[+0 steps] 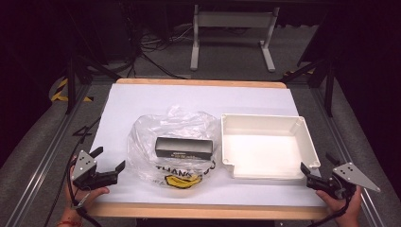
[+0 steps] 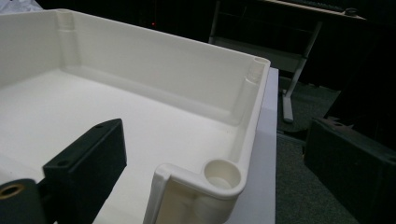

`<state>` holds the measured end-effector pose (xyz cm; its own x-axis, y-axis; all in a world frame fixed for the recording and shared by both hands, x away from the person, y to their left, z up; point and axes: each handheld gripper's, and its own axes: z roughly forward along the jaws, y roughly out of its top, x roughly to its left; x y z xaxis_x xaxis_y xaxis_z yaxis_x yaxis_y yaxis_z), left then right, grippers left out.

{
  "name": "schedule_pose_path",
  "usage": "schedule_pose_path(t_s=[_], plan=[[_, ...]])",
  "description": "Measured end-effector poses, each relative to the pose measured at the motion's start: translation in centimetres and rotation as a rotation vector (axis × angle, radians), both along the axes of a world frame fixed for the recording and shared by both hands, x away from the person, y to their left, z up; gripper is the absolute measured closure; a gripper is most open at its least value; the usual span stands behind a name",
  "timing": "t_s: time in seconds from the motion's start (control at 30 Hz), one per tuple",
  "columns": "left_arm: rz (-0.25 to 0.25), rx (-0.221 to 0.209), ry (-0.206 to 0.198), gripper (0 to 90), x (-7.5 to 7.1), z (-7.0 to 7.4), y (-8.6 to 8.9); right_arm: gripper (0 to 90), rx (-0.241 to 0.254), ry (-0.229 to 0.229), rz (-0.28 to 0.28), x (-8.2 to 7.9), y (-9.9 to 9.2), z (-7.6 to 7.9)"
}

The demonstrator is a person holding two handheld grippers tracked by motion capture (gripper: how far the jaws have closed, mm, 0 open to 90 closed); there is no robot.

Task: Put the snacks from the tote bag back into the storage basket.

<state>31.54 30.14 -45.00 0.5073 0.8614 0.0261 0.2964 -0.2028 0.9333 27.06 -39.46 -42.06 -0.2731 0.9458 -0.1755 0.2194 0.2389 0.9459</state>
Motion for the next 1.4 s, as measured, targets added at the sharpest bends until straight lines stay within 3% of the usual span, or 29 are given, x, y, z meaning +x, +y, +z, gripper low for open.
schedule_pose_path(t_s=[0.1,0.4,0.57,1.0,1.17,1.4], plan=[[-0.007,0.01,0.005,5.6,0.0,0.0,-0.2,7.4,-0.01,-0.016,0.01,-0.2,0.2,0.2],[-0.036,0.018,0.003,5.5,-0.6,0.1,-0.2,9.0,-0.029,-0.01,0.017,-0.2,0.7,0.6],[-0.025,0.011,0.006,5.5,-0.8,0.1,0.0,12.4,-0.047,-0.022,0.04,-0.1,1.2,1.1],[-0.016,0.023,0.015,5.8,-1.6,0.2,0.1,20.9,-0.049,-0.028,0.162,0.8,2.9,2.1],[-0.016,0.02,0.021,5.9,-1.7,0.1,0.2,20.6,-0.059,-0.042,0.183,1.1,3.7,2.8],[-0.019,0.025,0.027,6.0,-1.6,0.0,0.0,22.1,-0.085,-0.015,0.286,1.8,5.5,3.9]])
